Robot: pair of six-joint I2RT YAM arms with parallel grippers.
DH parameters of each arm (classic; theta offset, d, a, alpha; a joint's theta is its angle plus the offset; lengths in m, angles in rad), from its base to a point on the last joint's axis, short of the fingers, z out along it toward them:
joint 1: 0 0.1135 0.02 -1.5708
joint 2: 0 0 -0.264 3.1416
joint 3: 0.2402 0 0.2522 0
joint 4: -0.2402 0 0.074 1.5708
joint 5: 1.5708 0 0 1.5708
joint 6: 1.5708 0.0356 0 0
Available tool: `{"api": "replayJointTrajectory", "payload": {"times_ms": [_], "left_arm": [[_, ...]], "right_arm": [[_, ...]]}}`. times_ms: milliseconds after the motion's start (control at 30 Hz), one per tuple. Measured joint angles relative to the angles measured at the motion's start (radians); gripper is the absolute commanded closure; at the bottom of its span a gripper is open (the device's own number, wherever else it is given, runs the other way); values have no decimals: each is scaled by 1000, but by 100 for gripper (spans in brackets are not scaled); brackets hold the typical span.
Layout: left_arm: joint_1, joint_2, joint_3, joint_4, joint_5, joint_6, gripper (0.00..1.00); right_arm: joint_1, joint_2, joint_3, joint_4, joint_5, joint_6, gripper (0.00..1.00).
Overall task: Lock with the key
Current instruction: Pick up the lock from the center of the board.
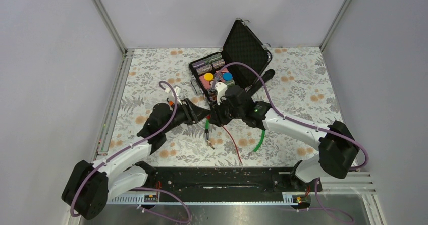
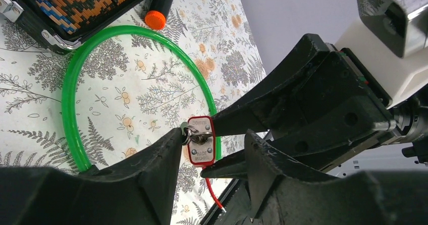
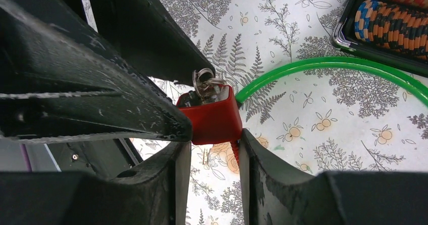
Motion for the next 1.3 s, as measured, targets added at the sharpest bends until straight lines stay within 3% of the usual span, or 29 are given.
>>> {"api": "replayJointTrajectory", "payload": {"times_ms": [133, 300, 400, 533, 667, 733, 900, 1133, 1300], "left_arm": [[-9, 12, 0, -3, -16, 2, 61], [-19, 21, 0, -45, -40, 4, 53], [-21, 23, 6, -70, -56, 4, 54], [-25, 33, 13, -70, -63, -3, 65], [-31, 40, 19, -63, -61, -11, 90], [-32, 43, 21, -63, -60, -17, 100], [-32, 59, 36, -88, -61, -22, 100], [-32, 19, 84, -209, -100, -5, 100], [-32, -31, 142, -279, -129, 4, 100]], "right_arm": [[0, 0, 0, 4, -1, 19, 77], [-1, 0, 0, 18, 0, 49, 77], [-1, 0, -4, 30, 2, 64, 77], [-1, 0, -7, 37, 6, 77, 75], [-3, 0, -14, 40, 6, 82, 72], [-4, 0, -18, 43, 8, 82, 65], [-9, -2, -42, 72, 5, 84, 25], [-10, -61, -161, 101, 45, 59, 20], [-10, -97, -235, 112, 40, 40, 27]]}}
